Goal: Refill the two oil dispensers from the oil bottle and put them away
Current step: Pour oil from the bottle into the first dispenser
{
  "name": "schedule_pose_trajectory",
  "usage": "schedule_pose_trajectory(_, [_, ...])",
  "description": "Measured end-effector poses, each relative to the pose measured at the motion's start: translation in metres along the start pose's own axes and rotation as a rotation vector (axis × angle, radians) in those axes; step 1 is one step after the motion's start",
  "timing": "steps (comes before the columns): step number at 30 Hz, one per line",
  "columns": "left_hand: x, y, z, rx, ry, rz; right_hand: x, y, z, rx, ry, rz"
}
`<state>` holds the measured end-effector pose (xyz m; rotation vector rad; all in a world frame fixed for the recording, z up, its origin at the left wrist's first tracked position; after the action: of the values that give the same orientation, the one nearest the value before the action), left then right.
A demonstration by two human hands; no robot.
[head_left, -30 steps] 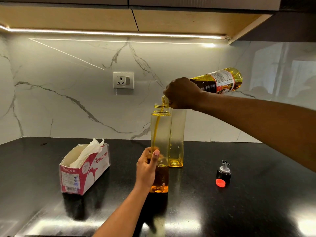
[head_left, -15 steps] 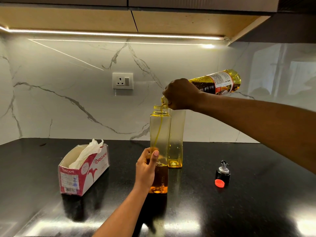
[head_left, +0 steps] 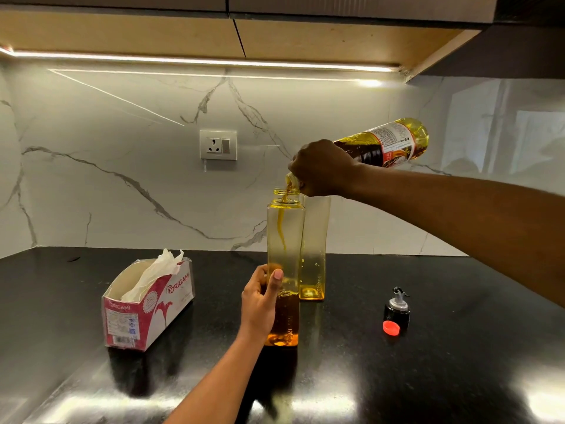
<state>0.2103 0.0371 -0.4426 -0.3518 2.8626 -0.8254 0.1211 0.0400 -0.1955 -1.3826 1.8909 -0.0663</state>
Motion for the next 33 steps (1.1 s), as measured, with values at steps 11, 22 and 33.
schedule_pose_trajectory(11, [0.0011,0.0006,-0.0001,-0.013,0.026,0.021,0.0008,-0.0002,-0.0011,0.003,-0.03,-0.006])
schedule_pose_trajectory(22, [0.0017,0.0014,-0.0026,0.0,0.037,0.03,-0.0003,0.0006,0.0001,0.004,-0.032,0.01])
schedule_pose_trajectory(33, [0.0008,-0.0005,0.0017,0.039,0.019,0.003,-0.0021,0.0009,0.001,0.0,-0.014,0.035])
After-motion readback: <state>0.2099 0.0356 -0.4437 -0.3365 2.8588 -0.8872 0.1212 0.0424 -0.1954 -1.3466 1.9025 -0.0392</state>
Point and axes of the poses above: each hand's wrist, its own y-axis away from the middle knuckle, its own x-axis out of the palm, z = x × y, the point moved 7 cm from there along -y, towards the middle knuckle, and after that the axes turned 12 degrees about -y, right-handed, at the moved point
